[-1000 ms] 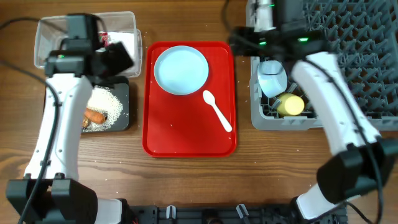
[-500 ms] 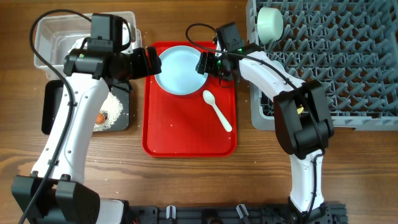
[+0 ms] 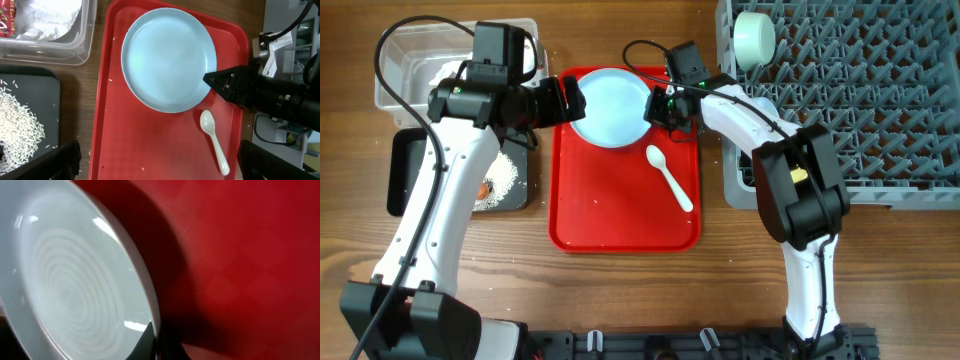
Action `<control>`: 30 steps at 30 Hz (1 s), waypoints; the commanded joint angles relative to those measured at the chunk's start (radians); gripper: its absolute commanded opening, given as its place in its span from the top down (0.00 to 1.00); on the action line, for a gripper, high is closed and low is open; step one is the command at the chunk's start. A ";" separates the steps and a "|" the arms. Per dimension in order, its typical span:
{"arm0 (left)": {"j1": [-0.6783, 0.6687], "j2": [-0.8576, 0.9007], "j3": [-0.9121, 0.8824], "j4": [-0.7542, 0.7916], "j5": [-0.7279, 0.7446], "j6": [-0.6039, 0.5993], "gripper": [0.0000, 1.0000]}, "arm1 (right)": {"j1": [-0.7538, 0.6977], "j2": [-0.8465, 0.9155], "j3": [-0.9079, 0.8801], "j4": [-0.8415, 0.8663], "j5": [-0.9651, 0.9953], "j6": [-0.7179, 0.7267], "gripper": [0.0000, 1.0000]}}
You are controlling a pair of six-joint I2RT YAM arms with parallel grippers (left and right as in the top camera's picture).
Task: Sort waste into correct bins and load items into the dishwasher rack
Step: 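Grasp the light-blue plate rim with the right gripper, then lift the light-blue plate and stand it upright in the dish rack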
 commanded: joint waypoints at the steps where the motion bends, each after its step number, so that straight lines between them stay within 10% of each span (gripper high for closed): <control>1: -0.004 0.012 -0.003 0.003 0.012 -0.009 0.00 | 0.007 0.039 -0.002 -0.014 0.032 0.011 0.96; 17: -0.004 0.012 -0.003 0.003 0.012 -0.009 0.00 | -0.072 -0.262 0.112 -0.115 0.229 -0.360 0.96; 30: -0.004 0.012 -0.003 0.003 0.012 -0.009 0.00 | -0.192 -0.534 0.106 0.072 1.182 -0.672 0.96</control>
